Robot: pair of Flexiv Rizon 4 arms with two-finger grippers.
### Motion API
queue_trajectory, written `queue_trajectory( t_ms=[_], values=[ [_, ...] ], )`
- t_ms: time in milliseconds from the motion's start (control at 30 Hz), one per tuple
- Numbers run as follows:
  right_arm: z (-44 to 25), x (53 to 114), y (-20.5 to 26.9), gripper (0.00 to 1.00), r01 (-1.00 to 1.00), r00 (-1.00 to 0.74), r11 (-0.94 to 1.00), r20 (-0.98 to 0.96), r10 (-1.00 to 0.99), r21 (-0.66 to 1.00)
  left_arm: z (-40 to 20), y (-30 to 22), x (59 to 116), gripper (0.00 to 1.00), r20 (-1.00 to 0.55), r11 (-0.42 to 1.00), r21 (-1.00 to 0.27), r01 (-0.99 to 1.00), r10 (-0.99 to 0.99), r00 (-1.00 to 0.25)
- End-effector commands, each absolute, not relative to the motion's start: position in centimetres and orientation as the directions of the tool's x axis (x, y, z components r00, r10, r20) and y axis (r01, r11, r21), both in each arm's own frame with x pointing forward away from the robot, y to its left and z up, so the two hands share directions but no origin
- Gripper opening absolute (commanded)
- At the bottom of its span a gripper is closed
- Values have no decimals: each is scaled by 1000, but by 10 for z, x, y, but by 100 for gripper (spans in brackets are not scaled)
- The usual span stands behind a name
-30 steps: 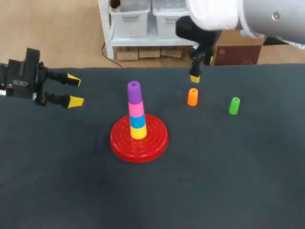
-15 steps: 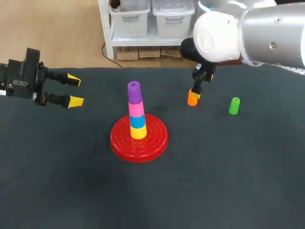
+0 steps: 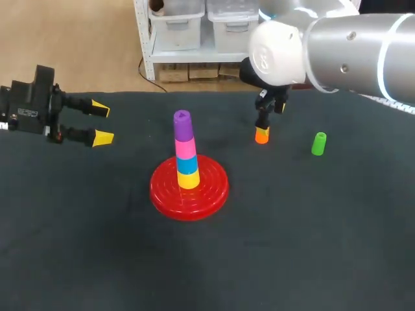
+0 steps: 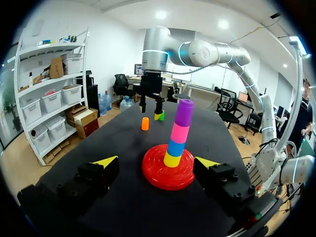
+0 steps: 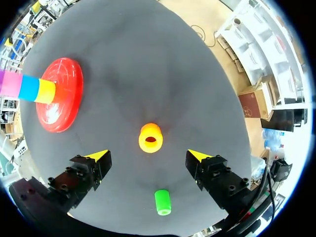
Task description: Pick up and stack the cylinders on the red base in this order: pink,purple,orange,green
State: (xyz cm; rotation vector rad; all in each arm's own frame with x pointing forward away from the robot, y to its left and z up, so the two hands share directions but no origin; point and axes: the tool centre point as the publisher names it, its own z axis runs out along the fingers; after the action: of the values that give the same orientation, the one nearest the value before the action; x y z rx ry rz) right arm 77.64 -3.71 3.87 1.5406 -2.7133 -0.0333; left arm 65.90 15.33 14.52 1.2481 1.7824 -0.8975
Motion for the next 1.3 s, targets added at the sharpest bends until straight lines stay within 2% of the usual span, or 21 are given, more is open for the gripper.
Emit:
queue_trajectory(
  t_ms=[33, 367, 467, 533, 567, 633, 1233, 1300],
  values=[
    [35, 786, -32, 100, -859, -510, 510, 27, -860, 40, 144, 154, 660, 100, -883, 269, -116, 956, 413, -223],
    [28, 786, -28, 100, -856, -514, 515, 40, -857, 47, 144, 154, 660, 100, -883, 269, -116, 956, 413, -223],
    [28, 786, -26, 78, -854, -517, 518, 35, -856, 44, 144, 154, 660, 100, -883, 269, -116, 956, 413, -223],
    [28, 786, -26, 53, -854, -518, 519, 32, -855, 43, 144, 154, 660, 100, -883, 269, -116, 956, 413, -223],
    [28, 786, -26, 49, -852, -520, 521, 29, -853, 40, 144, 154, 660, 100, -883, 269, -116, 956, 413, -223],
    [29, 784, -25, 46, -851, -523, 523, 26, -852, 39, 144, 154, 660, 100, -883, 269, -116, 956, 413, -223],
    [25, 776, -24, 45, -838, -543, 544, 18, -839, 51, 144, 154, 660, 100, -883, 269, -116, 956, 413, -223],
    [24, 776, -24, 37, -836, -546, 546, 18, -838, 52, 144, 154, 660, 100, -883, 269, -116, 956, 413, -223]
  ],
)
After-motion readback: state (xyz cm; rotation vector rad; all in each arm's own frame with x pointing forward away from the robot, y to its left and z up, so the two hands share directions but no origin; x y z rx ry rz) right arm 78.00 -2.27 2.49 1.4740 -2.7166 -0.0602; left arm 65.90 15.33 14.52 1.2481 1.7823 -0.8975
